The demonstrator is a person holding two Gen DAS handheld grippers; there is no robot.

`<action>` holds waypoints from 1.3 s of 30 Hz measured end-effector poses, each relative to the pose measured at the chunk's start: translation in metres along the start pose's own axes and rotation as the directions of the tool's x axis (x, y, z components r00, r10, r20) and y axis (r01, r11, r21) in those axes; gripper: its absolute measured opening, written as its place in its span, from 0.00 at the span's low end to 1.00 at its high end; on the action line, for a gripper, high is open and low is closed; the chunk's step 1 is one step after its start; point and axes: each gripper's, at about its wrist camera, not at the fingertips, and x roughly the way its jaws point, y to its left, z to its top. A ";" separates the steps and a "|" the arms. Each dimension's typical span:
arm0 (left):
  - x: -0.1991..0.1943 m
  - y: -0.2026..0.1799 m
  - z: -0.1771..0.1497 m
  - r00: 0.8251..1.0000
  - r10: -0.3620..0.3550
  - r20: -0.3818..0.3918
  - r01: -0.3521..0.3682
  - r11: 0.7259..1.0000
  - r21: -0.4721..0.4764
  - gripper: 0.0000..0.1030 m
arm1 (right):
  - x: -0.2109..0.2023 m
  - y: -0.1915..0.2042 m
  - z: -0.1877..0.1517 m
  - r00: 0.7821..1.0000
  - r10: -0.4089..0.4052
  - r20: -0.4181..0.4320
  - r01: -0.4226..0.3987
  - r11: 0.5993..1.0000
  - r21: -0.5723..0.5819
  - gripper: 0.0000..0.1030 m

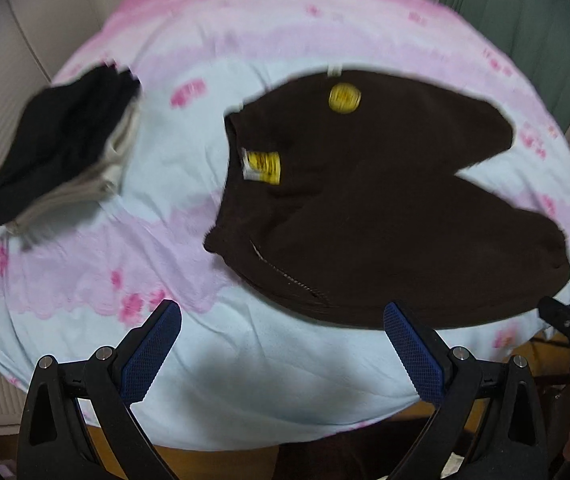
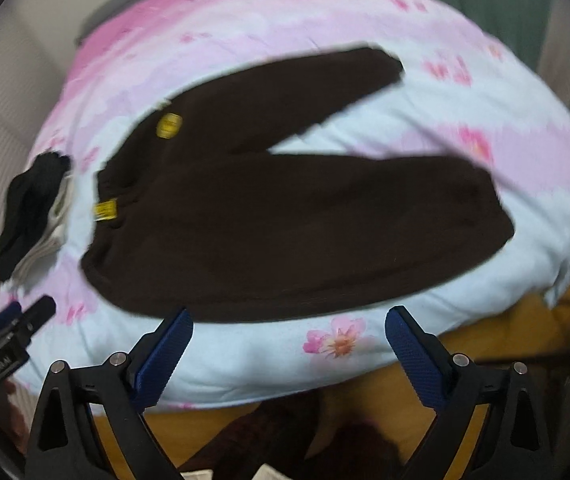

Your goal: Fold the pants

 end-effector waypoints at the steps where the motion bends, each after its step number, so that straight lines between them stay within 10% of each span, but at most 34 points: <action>1: 0.008 0.000 0.000 1.000 -0.015 -0.018 0.015 1.000 -0.002 1.00 | 0.009 -0.003 0.001 1.000 -0.009 -0.019 0.009 1.000 0.024 0.95; 12: 0.087 0.003 0.017 0.984 -0.057 -0.171 0.047 0.997 -0.063 0.99 | 0.081 -0.023 0.008 0.992 0.015 -0.126 0.008 0.984 0.176 0.94; 18: 0.116 0.012 0.021 0.946 -0.213 -0.243 0.156 0.960 -0.232 0.72 | 0.106 -0.035 0.016 0.984 0.051 -0.173 -0.005 0.966 0.258 0.79; 23: 0.096 0.027 0.031 0.952 -0.225 -0.208 0.159 0.943 -0.292 0.25 | 0.105 -0.040 0.027 0.982 0.041 -0.183 0.008 0.965 0.261 0.42; 27: 0.067 0.035 0.036 0.952 -0.252 -0.175 0.193 0.936 -0.296 0.20 | 0.073 -0.037 0.037 0.986 0.072 -0.148 -0.042 0.980 0.197 0.21; 39: -0.002 0.038 0.051 0.977 -0.182 -0.113 0.137 0.937 -0.322 0.18 | 0.001 -0.028 0.066 0.963 0.199 -0.180 -0.182 0.978 0.106 0.19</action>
